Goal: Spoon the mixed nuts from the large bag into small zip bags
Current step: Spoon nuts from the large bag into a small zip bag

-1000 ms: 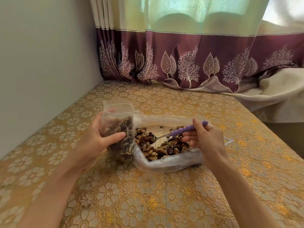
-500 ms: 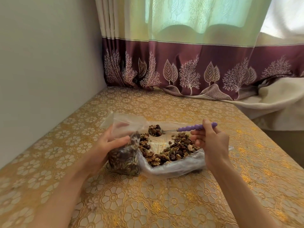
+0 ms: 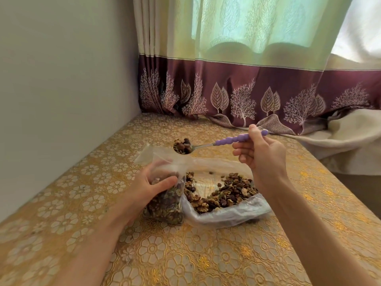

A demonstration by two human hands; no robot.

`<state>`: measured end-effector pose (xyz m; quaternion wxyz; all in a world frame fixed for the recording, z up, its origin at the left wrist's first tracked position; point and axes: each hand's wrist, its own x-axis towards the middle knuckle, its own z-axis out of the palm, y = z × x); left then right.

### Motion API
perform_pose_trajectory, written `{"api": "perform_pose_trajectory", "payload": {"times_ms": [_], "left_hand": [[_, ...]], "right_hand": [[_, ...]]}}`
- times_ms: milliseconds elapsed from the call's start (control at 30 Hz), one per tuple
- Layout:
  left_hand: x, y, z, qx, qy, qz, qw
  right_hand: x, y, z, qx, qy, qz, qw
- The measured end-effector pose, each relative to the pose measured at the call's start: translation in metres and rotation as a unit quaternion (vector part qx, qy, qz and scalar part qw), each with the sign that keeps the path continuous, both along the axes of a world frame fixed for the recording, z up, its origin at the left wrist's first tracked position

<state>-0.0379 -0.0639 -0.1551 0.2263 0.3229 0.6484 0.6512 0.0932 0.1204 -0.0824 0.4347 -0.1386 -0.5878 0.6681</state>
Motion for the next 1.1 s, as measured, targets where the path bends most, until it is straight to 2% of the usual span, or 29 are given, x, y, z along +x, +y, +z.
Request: {"api": "perform_pose_trajectory", "payload": {"times_ms": [267,400,567,767,967,1100], "left_hand": [[0.003,0.001,0.001,-0.01,0.044,-0.002,0.999],[0.003,0.0,0.0,-0.031,0.057,0.019,0.998],[0.008,0.001,0.002,-0.041,0.083,0.025,0.995],[0.006,0.002,-0.002,-0.052,0.102,0.052,0.992],[0.004,0.005,-0.004,-0.056,0.116,0.066,0.989],[0.004,0.005,-0.005,-0.058,0.12,0.069,0.989]], "right_hand": [[-0.007,-0.02,-0.004,0.165,0.019,0.056,0.985],[-0.005,-0.016,-0.002,0.145,0.038,0.053,0.987],[-0.001,0.002,-0.001,0.069,0.052,0.031,0.996],[0.0,0.049,-0.019,-0.015,-0.01,-0.038,0.999],[-0.003,0.091,-0.037,0.063,-0.117,-0.08,0.988],[-0.007,0.103,-0.035,0.105,-0.152,-0.06,0.981]]}}
